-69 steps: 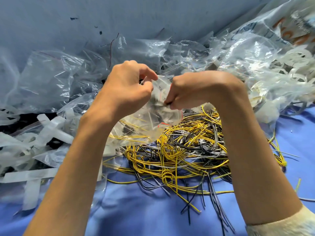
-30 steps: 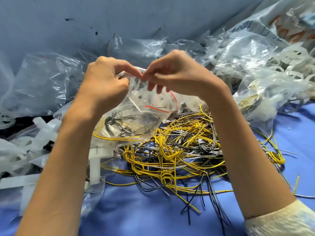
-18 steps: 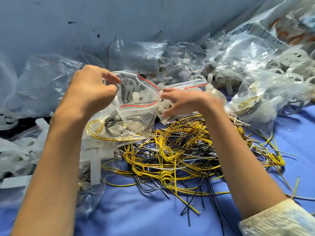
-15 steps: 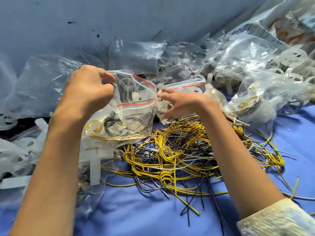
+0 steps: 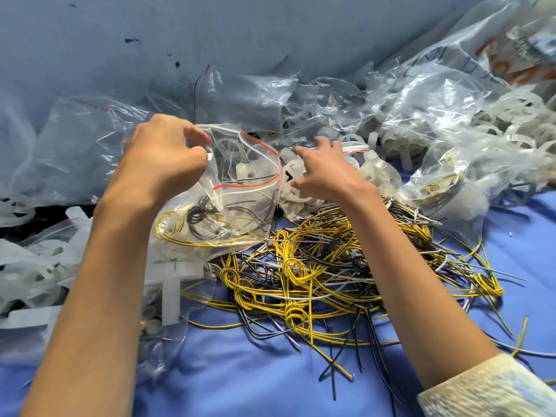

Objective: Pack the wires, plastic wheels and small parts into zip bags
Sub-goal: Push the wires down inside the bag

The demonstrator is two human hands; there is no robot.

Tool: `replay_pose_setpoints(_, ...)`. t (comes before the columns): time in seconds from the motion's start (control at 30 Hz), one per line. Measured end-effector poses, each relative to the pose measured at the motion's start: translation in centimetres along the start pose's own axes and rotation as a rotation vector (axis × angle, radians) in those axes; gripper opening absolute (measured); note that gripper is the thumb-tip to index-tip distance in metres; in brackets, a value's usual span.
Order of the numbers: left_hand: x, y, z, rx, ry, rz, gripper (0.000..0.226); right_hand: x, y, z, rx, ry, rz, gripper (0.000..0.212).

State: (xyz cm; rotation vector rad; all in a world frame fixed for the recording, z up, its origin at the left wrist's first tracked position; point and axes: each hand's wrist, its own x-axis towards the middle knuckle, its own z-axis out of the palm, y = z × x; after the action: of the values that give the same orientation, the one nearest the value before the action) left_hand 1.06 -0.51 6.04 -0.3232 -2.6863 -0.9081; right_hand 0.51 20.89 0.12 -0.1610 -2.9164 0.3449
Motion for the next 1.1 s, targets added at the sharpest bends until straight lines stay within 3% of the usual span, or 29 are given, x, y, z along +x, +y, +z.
replay_pose_setpoints(0.13, 0.0, 0.1, 0.0, 0.002, -0.001, 0.014, 0.037, -0.2, -1.8, 0.1, -0.012, -0.159, -0.302, 0.050)
replay_pose_setpoints(0.2, 0.0, 0.1, 0.1, 0.006, -0.002, 0.016, 0.037, 0.0, -2.4, 0.8, -0.036, -0.223, -0.312, 0.050)
replay_pose_setpoints(0.3, 0.0, 0.0, 0.0, 0.006, 0.004, 0.011, 0.036, 0.4, -2.6, 0.6, 0.009, -0.174, -0.336, 0.046)
replay_pose_setpoints(0.4, 0.1, 0.1, 0.1, 0.005, -0.005, 0.010, 0.036, 0.2, -2.6, 0.8, -0.030, -0.232, -0.447, 0.034)
replay_pose_setpoints(0.53, 0.0, 0.2, 0.1, -0.009, -0.024, 0.022, 0.036, -0.1, -2.8, 1.8, -0.069, -0.336, -0.388, 0.026)
replay_pose_setpoints(0.73, 0.4, -0.2, 0.1, -0.033, -0.089, 0.049, 0.028, 0.1, -2.2, -0.5, 0.148, -0.099, -0.289, 0.037)
replay_pose_setpoints(0.97, 0.3, 0.3, 0.4, 0.071, -0.313, 0.214, 0.031, -0.2, -1.0, -3.8, 0.379, 0.261, -0.219, 0.032)
replay_pose_setpoints(1.1, -0.1, 1.6, 0.8, -0.015, -0.213, 0.272, 0.022, -0.7, -1.3, -5.5, 0.580, 0.359, -0.161, 0.027)
